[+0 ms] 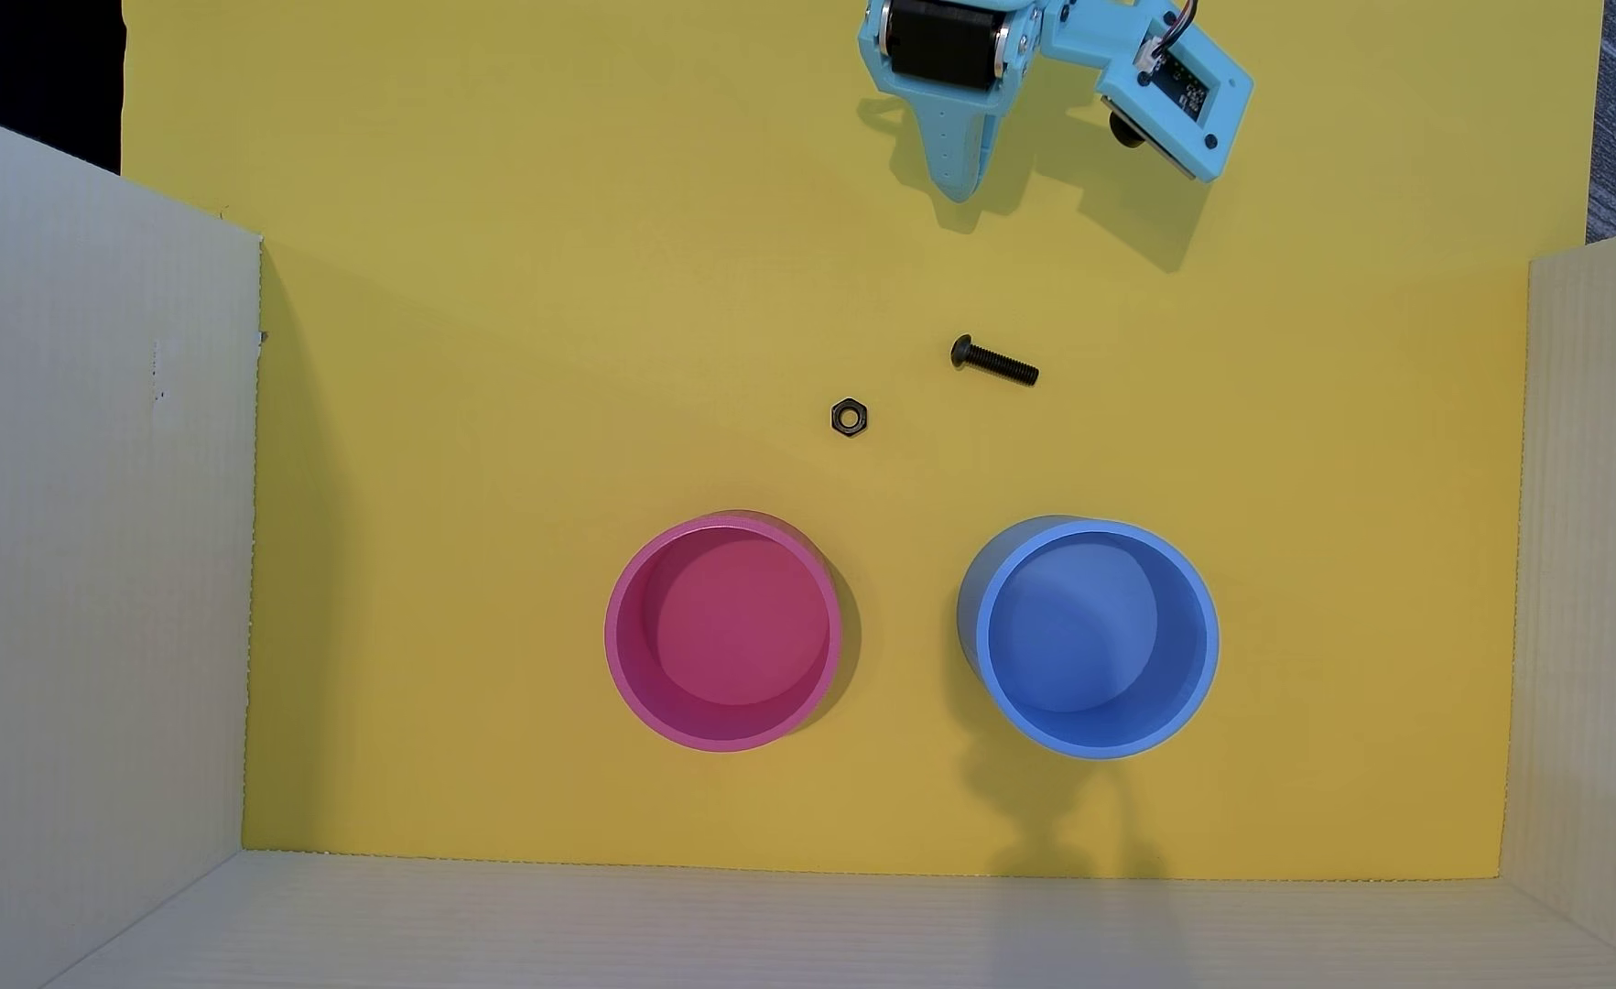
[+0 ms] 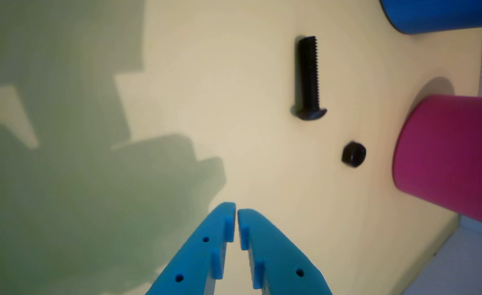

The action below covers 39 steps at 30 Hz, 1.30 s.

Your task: Pick up the bolt and place it in the pink box

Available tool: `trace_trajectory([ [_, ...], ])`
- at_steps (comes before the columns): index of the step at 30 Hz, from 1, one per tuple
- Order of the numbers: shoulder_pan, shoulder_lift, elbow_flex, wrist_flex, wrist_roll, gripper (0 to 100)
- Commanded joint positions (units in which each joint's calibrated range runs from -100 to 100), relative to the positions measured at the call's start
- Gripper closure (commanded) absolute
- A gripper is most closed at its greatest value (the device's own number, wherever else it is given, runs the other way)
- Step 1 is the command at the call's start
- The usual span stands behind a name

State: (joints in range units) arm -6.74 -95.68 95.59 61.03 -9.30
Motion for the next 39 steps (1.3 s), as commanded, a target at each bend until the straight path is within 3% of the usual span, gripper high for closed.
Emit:
trace_trajectory([
  [1, -2.9, 0.1, -0.6, 0.3, 2.4, 99],
  [20, -3.5, 0.1, -0.4, -0.2, 1.9, 99],
  [24, -2.2, 0.1, -2.4, -4.7, 2.3, 99],
  [29, 0.1, 0.9, -10.0, -10.6, 2.0, 99],
  [34, -1.5, 2.8, -21.5, -10.1, 1.9, 98],
  [39, -1.9, 16.1, -28.5, -6.5, 1.9, 98],
])
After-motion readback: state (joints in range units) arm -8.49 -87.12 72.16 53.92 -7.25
